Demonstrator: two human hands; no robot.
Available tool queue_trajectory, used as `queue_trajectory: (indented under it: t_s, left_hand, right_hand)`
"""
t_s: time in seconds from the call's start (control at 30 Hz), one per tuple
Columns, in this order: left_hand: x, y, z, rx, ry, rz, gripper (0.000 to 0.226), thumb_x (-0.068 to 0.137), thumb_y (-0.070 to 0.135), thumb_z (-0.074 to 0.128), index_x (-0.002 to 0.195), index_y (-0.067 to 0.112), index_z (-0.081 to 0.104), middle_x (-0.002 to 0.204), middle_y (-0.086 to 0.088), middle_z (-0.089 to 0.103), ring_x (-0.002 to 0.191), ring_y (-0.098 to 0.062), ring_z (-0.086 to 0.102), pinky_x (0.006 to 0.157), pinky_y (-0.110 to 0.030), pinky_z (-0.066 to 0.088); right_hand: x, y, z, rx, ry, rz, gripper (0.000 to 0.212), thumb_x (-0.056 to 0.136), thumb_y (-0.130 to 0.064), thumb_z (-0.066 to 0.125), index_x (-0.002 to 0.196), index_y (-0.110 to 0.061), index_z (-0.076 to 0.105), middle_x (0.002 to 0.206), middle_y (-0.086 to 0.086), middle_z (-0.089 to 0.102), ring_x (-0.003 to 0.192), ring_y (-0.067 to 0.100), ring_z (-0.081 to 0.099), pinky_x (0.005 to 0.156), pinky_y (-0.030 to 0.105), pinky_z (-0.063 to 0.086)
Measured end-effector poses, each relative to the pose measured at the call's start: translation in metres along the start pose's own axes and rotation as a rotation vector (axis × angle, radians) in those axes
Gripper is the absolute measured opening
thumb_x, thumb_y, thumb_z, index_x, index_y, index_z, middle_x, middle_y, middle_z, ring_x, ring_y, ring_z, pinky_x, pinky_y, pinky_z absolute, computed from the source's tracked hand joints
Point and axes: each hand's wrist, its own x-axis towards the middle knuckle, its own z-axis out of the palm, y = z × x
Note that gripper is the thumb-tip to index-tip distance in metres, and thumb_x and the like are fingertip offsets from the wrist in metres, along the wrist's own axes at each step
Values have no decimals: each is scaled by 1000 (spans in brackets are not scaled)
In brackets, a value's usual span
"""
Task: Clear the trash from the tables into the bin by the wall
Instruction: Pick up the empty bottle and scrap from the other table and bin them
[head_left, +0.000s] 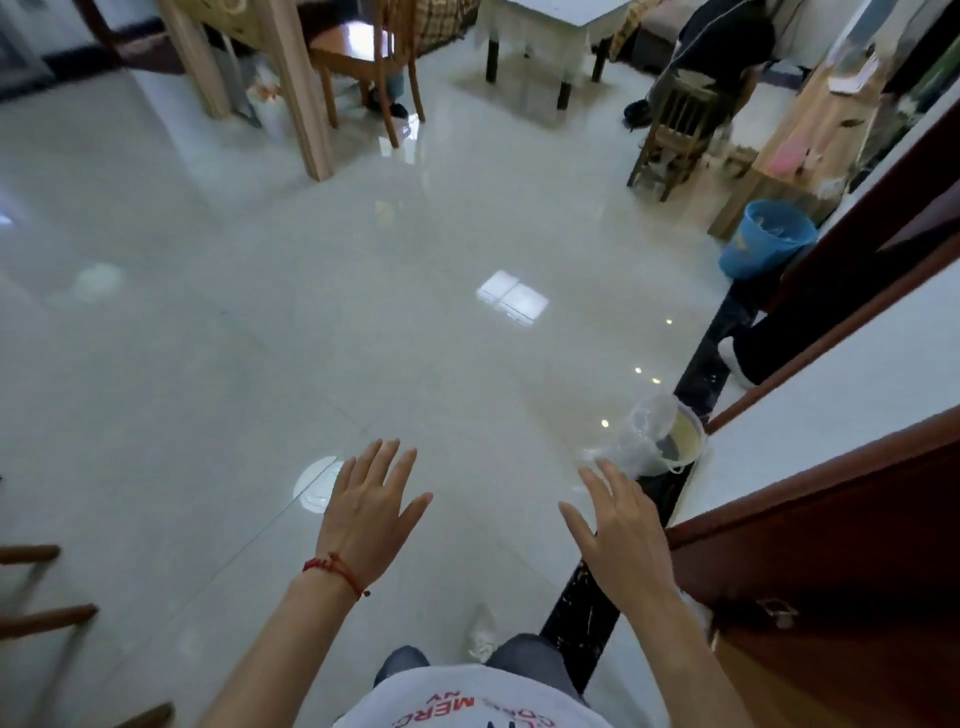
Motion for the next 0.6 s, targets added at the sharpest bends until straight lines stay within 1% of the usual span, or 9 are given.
queue_trajectory:
  t_s: [0.07, 0.2, 0.27, 0.47, 0.6]
  left_hand:
    - [6, 3, -2, -20, 17, -68, 73, 94, 52, 7, 113, 7, 61, 114, -15, 66, 107, -34, 62, 87, -47, 51]
    - [5, -4, -3, -55, 47, -216, 70, 94, 51, 8, 113, 7, 60, 114, -15, 66, 107, -33, 61, 86, -46, 51]
    - [1, -12, -3, -64, 57, -294, 70, 94, 51, 8, 114, 7, 60, 115, -15, 65, 108, -33, 61, 87, -46, 51]
    - [-18, -45, -8, -87, 81, -541, 72, 94, 51, 8, 113, 6, 61, 114, -17, 66, 105, -34, 63, 85, -48, 51]
    - [-25, -74, -13, -103, 99, -664, 73, 94, 51, 8, 112, 6, 62, 113, -17, 66, 104, -34, 63, 85, -47, 51]
  right_hand:
    - [27, 3, -5, -1, -24, -92, 68, 93, -56, 17, 117, -8, 58, 121, 15, 60, 108, 32, 60, 85, 44, 52]
    - [71, -5, -4, 27, -57, -282, 64, 93, -54, 21, 117, -8, 57, 120, 16, 60, 107, 31, 60, 85, 42, 50]
    - [89, -16, -2, 30, -71, -362, 65, 93, -55, 20, 117, -8, 57, 121, 15, 60, 108, 30, 60, 86, 41, 50]
    - [135, -67, 12, 53, -139, -577, 67, 93, -57, 19, 117, -8, 59, 123, 16, 60, 109, 31, 60, 86, 43, 50]
    - [164, -109, 28, 65, -179, -704, 65, 93, -56, 21, 117, -8, 58, 123, 16, 59, 108, 32, 60, 86, 43, 50]
